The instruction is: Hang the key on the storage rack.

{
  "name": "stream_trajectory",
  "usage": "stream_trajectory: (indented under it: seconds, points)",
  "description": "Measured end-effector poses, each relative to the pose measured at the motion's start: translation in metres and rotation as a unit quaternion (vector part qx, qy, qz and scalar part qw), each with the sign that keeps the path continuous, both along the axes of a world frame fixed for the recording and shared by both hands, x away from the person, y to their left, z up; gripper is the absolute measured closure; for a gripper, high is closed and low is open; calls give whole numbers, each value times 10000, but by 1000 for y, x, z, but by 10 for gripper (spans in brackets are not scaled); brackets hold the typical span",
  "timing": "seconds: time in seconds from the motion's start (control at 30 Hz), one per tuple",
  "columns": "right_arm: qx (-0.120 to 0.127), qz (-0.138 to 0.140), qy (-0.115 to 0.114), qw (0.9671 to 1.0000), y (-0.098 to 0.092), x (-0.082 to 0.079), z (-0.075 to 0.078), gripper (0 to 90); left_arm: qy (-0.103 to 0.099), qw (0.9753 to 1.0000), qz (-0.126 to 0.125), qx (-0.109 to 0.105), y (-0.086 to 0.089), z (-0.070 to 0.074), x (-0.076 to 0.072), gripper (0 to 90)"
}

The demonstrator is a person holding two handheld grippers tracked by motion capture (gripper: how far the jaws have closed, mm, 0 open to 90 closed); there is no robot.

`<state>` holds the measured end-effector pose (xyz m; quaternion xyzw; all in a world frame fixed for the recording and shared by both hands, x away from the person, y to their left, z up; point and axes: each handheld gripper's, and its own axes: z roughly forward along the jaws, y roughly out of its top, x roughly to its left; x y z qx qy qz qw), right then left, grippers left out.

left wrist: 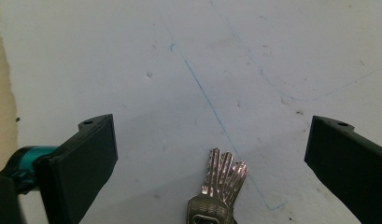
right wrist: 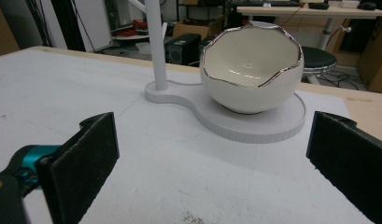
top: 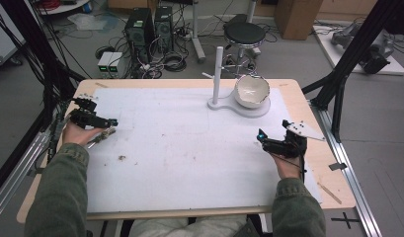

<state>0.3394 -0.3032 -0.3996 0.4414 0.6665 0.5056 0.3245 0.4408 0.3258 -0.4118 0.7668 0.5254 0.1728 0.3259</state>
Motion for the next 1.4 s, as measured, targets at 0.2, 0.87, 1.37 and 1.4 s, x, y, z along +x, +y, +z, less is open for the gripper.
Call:
stream_trajectory:
  seconds: [0.2, 0.87, 1.37, 1.4]
  points:
    - [14, -12, 6, 10000, -1, 0, 0, 13, 305, 9992, -83, 240, -3, -9, 4, 75]
    - [15, 12, 46, 10000, -2, 0, 0, 13, 697, 9962, -228, 480, -3, -17, 4, 386]
    - [28, 14, 34, 10000, -2, 0, 0, 13, 812, 9956, -440, 156, -1, -18, 2, 692]
    - [28, 14, 34, 10000, -2, 0, 0, 13, 812, 9956, -440, 156, -1, -18, 2, 757]
